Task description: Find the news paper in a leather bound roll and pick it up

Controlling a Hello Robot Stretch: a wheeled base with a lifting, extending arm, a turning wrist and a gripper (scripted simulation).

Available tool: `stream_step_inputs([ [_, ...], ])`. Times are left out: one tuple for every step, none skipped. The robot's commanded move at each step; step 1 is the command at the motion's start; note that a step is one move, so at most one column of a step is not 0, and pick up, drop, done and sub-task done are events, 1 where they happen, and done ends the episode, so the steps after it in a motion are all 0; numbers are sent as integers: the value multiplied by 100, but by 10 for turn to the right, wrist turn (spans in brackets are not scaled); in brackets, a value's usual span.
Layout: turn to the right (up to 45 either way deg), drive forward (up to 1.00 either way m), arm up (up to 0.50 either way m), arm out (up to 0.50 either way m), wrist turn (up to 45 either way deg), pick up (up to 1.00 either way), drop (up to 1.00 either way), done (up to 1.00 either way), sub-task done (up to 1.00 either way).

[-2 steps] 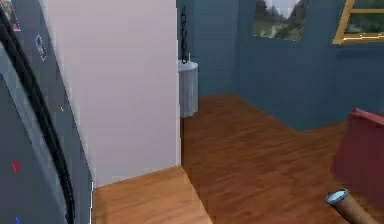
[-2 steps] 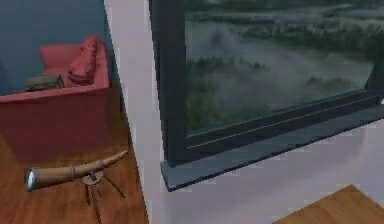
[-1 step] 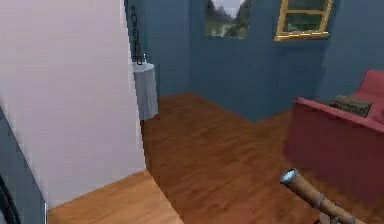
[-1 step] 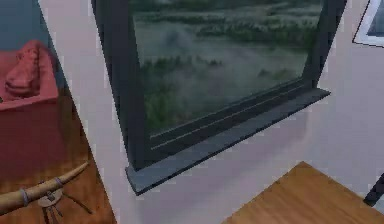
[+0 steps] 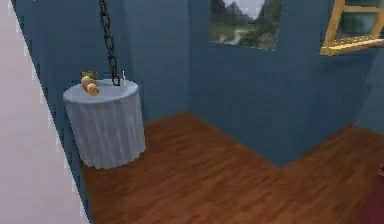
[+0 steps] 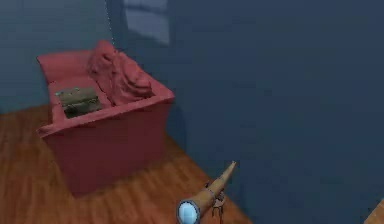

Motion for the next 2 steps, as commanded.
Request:
stream_step_inputs([
  [0, 80, 0, 0, 0, 0, 0, 0, 0],
  [-270, 0, 0, 0, 0, 0, 0, 0, 0],
])
